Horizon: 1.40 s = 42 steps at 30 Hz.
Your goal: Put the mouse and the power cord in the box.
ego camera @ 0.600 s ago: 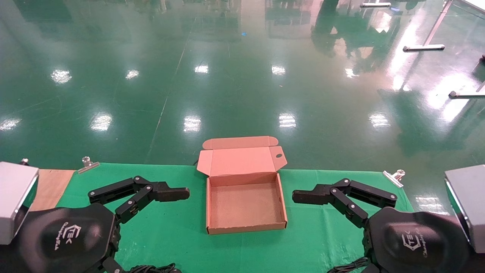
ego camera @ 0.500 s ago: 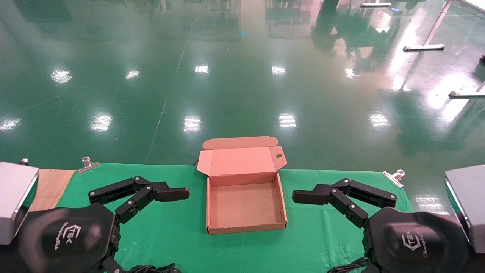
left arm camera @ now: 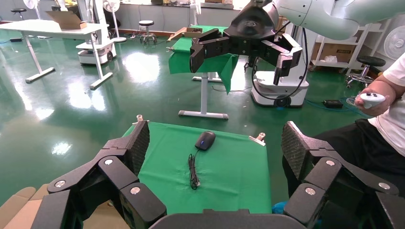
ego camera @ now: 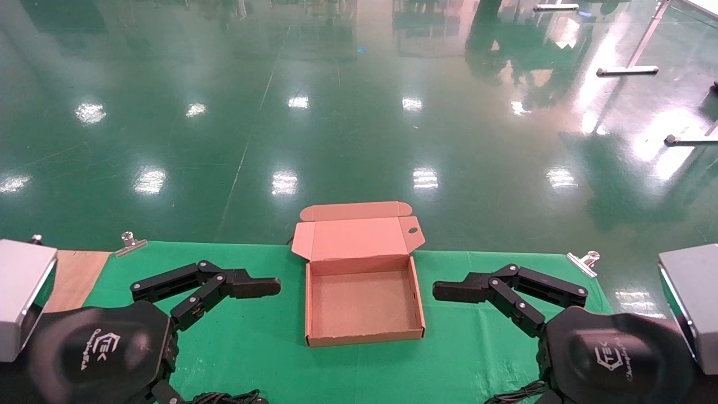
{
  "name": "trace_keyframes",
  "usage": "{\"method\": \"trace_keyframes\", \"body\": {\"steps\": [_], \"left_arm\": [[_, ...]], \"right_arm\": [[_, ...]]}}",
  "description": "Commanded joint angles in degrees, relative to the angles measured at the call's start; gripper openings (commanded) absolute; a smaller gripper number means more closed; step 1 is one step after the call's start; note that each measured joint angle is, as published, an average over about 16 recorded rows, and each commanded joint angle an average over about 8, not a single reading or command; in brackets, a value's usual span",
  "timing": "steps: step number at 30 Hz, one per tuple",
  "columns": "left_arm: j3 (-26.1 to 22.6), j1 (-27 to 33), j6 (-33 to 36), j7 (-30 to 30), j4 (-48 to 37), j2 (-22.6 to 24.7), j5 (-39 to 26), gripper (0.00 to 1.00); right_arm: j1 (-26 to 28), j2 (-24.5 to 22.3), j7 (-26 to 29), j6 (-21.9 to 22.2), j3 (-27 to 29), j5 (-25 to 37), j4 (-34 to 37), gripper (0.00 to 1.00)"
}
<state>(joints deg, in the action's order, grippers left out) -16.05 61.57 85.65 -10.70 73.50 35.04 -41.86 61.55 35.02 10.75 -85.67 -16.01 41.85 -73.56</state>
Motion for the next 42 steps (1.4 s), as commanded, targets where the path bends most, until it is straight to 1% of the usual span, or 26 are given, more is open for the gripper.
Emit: {"method": "trace_keyframes", "body": {"steps": [1, 13, 15, 18, 20, 23, 27, 31, 34, 38, 42], "left_arm": [[0.0, 0.0, 0.0, 0.0, 0.0, 0.0, 0.0, 1.0], [-0.03, 0.0, 0.01, 0.0, 0.01, 0.01, -0.06, 1.0], [-0.38, 0.14, -0.02, 0.04, 0.0, 0.16, -0.77, 1.0], [-1.84, 1.09, -0.02, -0.13, -0.58, 1.08, -3.38, 1.0], [-3.56, 2.46, 0.29, -0.23, -1.59, 2.19, -6.44, 1.0], [-6.98, 5.72, 1.36, -0.35, -4.41, 4.52, -12.48, 1.0], [-12.06, 11.01, 3.32, 0.4, -10.0, 7.56, -21.6, 1.0], [-17.59, 16.62, 4.32, 1.77, -16.1, 10.04, -31.33, 1.0], [-21.78, 20.79, 4.46, 2.87, -20.43, 11.79, -38.34, 1.0], [-27.05, 25.73, 3.98, 4.58, -26.46, 14.52, -47.09, 1.0], [-31.07, 28.8, 2.39, 6.93, -32.99, 17.64, -54.1, 1.0]], "right_arm": [[0.0, 0.0, 0.0, 0.0, 0.0, 0.0, 0.0, 1.0], [0.02, 0.06, -0.08, 0.08, -0.09, 0.16, 0.18, 1.0], [0.16, -0.04, -0.45, -0.05, -0.29, 0.9, 0.38, 1.0], [1.12, -0.31, -2.12, -0.76, -0.99, 3.72, 1.04, 1.0], [2.51, -0.46, -4.32, -1.53, -1.95, 7.3, 1.73, 1.0], [5.46, -0.48, -8.98, -2.71, -4.0, 14.57, 2.85, 1.0], [9.59, 0.07, -16.5, -3.47, -7.64, 25.93, 3.85, 1.0], [12.97, 1.64, -24.03, -2.88, -11.83, 37.49, 4.73, 1.0], [14.79, 3.51, -28.95, -1.32, -14.88, 45.69, 5.92, 1.0], [16.35, 6.69, -34.72, 2.39, -18.42, 55.49, 8.7, 1.0], [17.2, 9.88, -39.65, 6.55, -20.77, 61.96, 13.04, 1.0]]}}
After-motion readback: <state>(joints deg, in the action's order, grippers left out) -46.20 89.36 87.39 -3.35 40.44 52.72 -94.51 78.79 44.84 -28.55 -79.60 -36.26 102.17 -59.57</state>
